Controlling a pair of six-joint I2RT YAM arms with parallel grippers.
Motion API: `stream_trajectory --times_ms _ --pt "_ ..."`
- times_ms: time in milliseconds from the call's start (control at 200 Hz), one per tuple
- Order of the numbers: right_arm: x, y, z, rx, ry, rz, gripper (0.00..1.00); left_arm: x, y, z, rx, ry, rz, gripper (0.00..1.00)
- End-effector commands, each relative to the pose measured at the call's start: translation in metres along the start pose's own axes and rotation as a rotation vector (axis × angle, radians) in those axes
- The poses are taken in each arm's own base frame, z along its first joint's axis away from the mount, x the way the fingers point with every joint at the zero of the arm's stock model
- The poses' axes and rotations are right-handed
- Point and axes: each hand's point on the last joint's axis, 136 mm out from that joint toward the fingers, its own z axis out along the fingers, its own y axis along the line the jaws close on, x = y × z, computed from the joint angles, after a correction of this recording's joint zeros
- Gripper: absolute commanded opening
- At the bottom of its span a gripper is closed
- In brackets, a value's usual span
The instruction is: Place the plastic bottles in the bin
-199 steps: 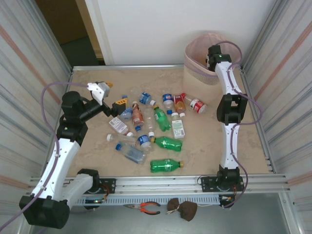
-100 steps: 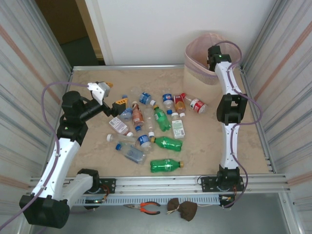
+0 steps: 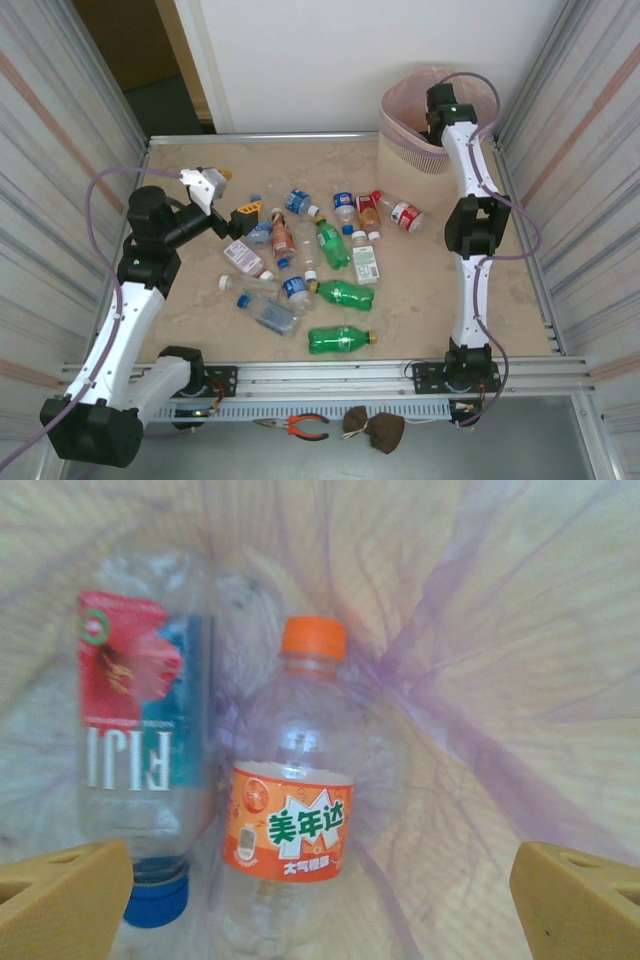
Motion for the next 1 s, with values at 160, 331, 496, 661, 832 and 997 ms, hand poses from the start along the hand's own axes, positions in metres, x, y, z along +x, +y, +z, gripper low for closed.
stream_trajectory --times_ms 160,331,496,661,832,997 --pt "-0.04 -0.009 -0.101 0.017 -0.208 0.012 0.97 -0.005 -0.004 0.0 0.013 -0.018 0.011 0.97" --pt "-0.046 -0.009 -0.14 0.024 -0.279 0.004 0.97 -0.005 -0.004 0.0 0.014 -0.018 0.009 0.97" --pt "-0.048 -0.006 -0.172 0.035 -0.331 -0.013 0.97 -0.005 -0.004 0.0 0.015 -0.018 0.009 0.97" --pt "-0.045 -0.001 -0.197 0.048 -0.36 -0.034 0.97 -0.006 -0.003 0.0 0.013 -0.019 0.01 0.97" --pt "-0.034 0.014 -0.221 0.032 -0.376 -0.09 0.96 -0.006 -0.004 0.0 0.014 -0.018 0.009 0.97" --pt "-0.02 0.034 -0.245 0.006 -0.4 -0.199 0.96 -0.006 -0.003 0.0 0.012 -0.019 0.011 0.97"
